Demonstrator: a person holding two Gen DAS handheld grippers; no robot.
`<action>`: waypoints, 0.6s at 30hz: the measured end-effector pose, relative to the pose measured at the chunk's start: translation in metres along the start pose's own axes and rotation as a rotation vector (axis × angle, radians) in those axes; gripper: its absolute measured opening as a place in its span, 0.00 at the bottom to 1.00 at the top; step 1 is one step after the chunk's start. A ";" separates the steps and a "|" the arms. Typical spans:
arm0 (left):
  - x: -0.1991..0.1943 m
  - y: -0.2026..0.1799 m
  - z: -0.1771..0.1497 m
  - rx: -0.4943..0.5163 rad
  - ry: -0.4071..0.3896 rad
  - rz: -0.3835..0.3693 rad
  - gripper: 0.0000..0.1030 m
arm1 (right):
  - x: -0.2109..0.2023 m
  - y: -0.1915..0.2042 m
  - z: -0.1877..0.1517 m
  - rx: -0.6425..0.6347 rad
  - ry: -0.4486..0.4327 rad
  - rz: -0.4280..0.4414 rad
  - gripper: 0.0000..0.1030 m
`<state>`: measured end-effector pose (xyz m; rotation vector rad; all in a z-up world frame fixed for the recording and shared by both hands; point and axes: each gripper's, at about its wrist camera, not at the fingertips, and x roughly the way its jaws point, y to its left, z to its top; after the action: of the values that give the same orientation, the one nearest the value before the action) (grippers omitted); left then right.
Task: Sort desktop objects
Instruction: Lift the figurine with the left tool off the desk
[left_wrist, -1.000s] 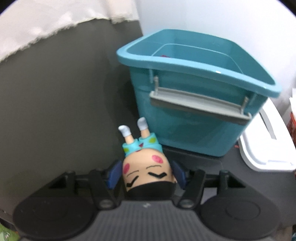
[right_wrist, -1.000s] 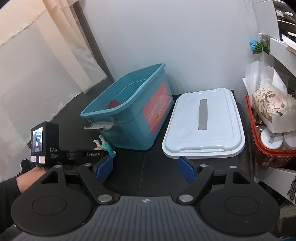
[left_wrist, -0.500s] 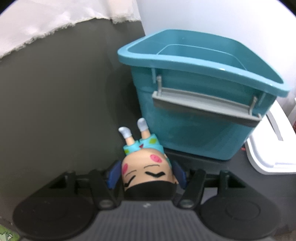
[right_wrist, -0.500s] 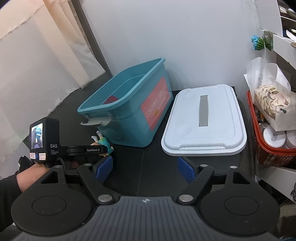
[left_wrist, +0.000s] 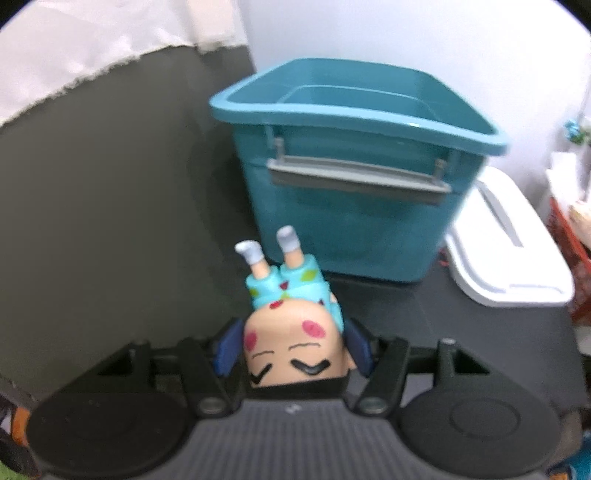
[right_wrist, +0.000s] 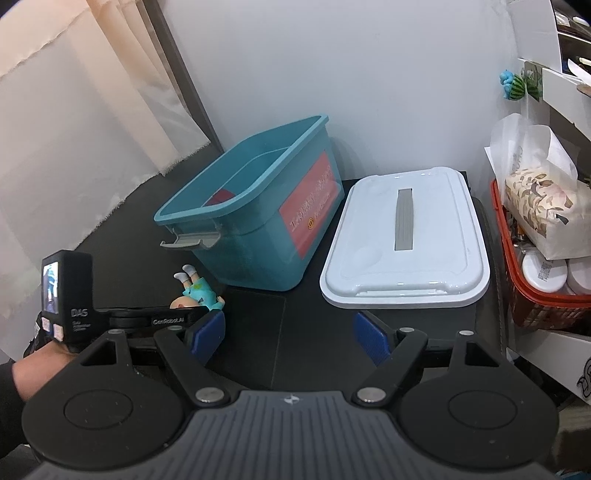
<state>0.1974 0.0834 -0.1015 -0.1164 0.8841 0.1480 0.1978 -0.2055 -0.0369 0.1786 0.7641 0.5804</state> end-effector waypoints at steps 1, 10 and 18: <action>-0.005 -0.006 -0.003 0.015 0.001 -0.018 0.61 | -0.001 0.000 0.000 0.001 -0.001 -0.001 0.79; -0.031 -0.048 -0.016 0.151 -0.010 -0.123 0.59 | -0.009 -0.004 -0.003 0.005 -0.002 -0.007 0.79; -0.044 -0.035 -0.017 0.157 -0.011 -0.126 0.60 | -0.004 -0.002 -0.007 -0.006 0.019 -0.009 0.79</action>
<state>0.1634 0.0424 -0.0768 -0.0243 0.8713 -0.0385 0.1917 -0.2098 -0.0400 0.1642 0.7806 0.5763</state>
